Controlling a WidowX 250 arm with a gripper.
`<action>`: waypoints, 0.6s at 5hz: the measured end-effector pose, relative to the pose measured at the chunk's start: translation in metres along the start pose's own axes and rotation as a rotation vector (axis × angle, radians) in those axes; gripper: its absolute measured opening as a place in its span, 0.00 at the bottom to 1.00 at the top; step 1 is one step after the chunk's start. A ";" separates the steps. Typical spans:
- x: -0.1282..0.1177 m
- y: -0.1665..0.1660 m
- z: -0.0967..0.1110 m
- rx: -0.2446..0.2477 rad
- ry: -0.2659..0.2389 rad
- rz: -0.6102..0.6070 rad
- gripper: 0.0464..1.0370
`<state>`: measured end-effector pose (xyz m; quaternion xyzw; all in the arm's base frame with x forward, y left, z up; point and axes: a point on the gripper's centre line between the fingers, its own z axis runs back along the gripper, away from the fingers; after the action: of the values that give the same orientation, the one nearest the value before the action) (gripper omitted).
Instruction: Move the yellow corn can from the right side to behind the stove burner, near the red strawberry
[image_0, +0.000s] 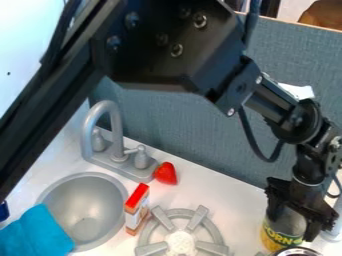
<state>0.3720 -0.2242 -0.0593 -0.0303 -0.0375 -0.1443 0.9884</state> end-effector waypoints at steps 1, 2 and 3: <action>-0.001 0.020 0.000 0.008 -0.005 0.053 0.97; -0.003 0.042 0.000 0.019 -0.004 0.108 0.96; -0.004 0.063 0.001 0.024 -0.011 0.158 0.97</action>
<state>0.3864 -0.1632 -0.0614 -0.0219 -0.0420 -0.0653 0.9967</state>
